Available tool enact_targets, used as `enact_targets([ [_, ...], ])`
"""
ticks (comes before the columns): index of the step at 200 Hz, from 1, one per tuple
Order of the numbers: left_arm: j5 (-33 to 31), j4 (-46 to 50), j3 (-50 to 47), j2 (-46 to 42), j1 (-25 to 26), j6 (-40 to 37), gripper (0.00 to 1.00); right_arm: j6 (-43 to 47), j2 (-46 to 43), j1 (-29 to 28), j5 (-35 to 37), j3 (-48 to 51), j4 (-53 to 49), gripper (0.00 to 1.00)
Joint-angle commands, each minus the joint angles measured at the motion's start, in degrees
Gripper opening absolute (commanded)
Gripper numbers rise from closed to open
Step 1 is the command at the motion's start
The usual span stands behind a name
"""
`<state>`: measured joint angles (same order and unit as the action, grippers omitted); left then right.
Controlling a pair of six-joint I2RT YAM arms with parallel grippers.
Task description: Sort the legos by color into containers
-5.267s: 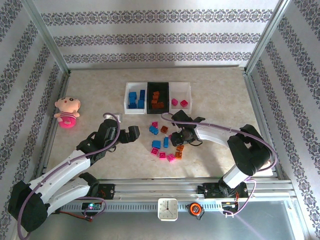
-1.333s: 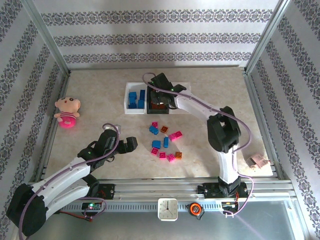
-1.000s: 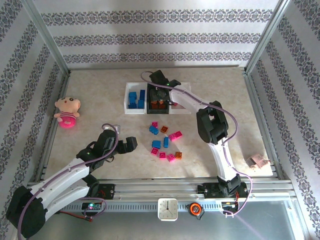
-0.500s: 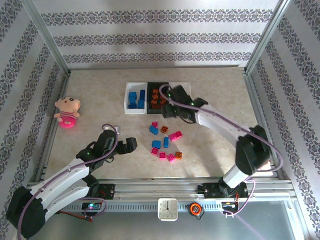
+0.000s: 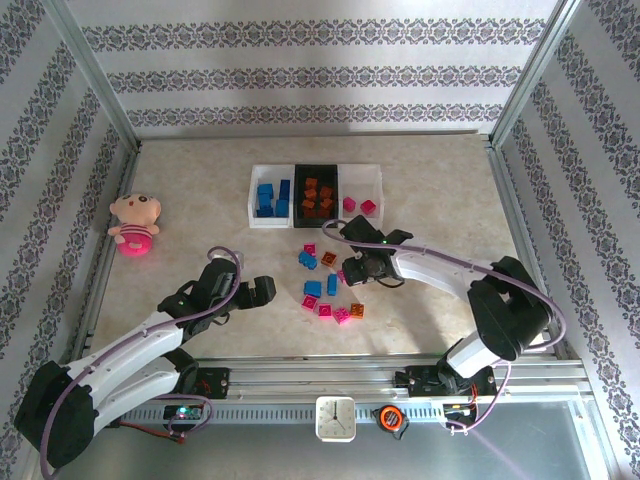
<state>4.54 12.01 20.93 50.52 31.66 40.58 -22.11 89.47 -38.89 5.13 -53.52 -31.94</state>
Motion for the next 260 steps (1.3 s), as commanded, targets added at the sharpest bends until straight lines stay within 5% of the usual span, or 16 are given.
enact_targets([
  [1, 0.3, -1.4, 0.9, -0.4, 0.0, -0.6, 1.0, 0.6, 2.8, -0.3, 2.7, 0.5, -0.5, 0.56],
  [75, 0.4, -1.0, 0.7, -0.8, 0.0, -0.2, 1.0, 1.5, 9.8, 2.0, 3.4, -3.6, 4.3, 0.62],
  [139, 0.3, -0.8, 0.7, -0.9, 0.0, -0.1, 1.0, 2.3, 11.7, 3.4, 0.4, -4.7, 5.2, 0.49],
  [213, 1.4, -1.6, 1.7, -0.4, 0.0, -1.3, 1.0, 0.9, -3.6, 4.4, -2.0, 1.1, 2.4, 0.31],
  [260, 2.4, -2.8, 2.4, 0.8, 0.0, -2.2, 0.99, 3.6, -5.2, 9.7, -1.7, -11.0, 1.5, 0.29],
])
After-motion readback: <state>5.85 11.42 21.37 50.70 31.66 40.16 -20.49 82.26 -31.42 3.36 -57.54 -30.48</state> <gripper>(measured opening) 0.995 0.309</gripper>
